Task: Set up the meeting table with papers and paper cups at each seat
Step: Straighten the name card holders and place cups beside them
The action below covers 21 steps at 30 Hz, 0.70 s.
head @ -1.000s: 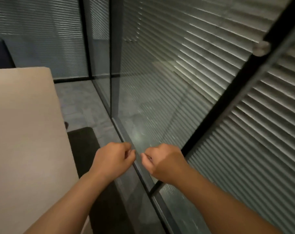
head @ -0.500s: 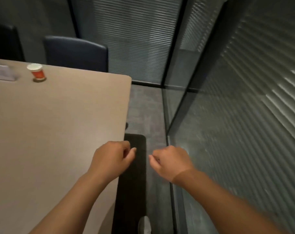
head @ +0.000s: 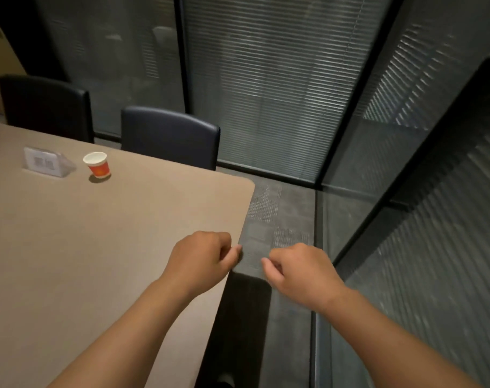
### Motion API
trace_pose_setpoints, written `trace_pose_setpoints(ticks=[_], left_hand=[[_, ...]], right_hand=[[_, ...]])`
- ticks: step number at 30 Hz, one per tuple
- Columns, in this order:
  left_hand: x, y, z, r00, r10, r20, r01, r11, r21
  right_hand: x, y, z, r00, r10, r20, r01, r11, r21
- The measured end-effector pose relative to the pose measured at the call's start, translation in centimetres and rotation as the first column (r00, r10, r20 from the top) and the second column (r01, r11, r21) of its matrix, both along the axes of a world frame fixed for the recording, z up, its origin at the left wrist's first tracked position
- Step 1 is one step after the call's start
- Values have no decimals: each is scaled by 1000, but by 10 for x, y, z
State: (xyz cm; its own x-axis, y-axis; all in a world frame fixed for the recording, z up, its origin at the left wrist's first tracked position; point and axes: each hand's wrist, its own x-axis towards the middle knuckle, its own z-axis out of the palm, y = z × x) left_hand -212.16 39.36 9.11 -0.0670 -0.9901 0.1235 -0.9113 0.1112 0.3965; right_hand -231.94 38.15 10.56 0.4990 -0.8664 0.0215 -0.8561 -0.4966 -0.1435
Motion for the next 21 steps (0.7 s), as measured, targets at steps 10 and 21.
trace_pose_setpoints(ticks=[10, 21], left_hand=[[-11, -253, -35, 1000, 2, -26, -1, 999, 35], [-35, -523, -17, 997, -28, -79, 27, 1000, -15]], right_hand=[[-5, -250, -18, 997, 31, -75, -26, 997, 67], [-28, -518, -18, 999, 30, -35, -27, 996, 90]])
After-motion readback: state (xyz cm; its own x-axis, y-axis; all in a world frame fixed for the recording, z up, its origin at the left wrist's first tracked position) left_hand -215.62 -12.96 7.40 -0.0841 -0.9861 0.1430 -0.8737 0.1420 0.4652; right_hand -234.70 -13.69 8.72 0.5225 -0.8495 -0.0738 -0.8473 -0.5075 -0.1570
